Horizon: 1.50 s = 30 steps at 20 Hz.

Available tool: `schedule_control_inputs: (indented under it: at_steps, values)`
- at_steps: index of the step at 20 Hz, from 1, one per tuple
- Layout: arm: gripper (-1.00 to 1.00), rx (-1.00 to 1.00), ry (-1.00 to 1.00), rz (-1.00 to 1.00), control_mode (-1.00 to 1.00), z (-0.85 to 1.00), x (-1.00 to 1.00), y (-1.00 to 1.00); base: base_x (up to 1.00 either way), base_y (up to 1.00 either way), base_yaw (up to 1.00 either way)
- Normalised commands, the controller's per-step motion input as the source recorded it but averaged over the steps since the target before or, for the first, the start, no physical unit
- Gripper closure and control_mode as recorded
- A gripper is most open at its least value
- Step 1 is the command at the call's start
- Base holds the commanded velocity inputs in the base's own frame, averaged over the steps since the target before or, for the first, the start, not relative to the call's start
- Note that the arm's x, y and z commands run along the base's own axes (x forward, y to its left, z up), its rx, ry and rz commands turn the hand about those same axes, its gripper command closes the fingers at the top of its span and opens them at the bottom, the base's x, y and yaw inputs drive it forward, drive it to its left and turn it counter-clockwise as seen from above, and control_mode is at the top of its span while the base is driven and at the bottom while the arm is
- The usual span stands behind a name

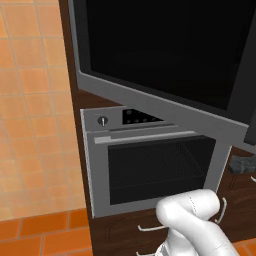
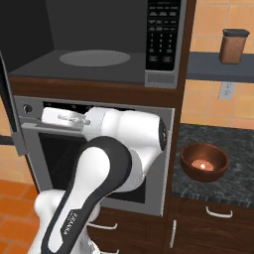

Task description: Open the microwave, place the bowl with waffle inside the microwave, then close the microwave door and turn it on.

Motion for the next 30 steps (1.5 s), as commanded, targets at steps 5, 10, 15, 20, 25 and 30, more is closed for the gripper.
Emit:
schedule_control_inputs:
  at_steps: [5,10,15,20,25,30]
  values:
    - [-1.00,-0.08,0.31,0.07,-1.00,0.00,0.12,0.65,0.00,0.00,0.00]
    - [-1.00,-0.09,-0.20,0.16,-1.00,0.00,-0.92,0.73,0.00,0.00,0.00]
    - [-1.00,-0.06,-0.43,0.09,-1.00,0.00,-1.00,0.80,0.00,0.00,0.00]
    - [-1.00,-0.04,-0.07,-0.19,-1.00,0.01,-0.11,1.00,0.00,0.00,0.00]
    - [-1.00,-0.01,0.13,-0.17,-1.00,0.00,0.33,0.92,0.00,0.00,0.00]
    - [-1.00,-0.07,0.08,-0.20,-1.00,-0.10,0.25,0.86,0.00,0.00,0.00]
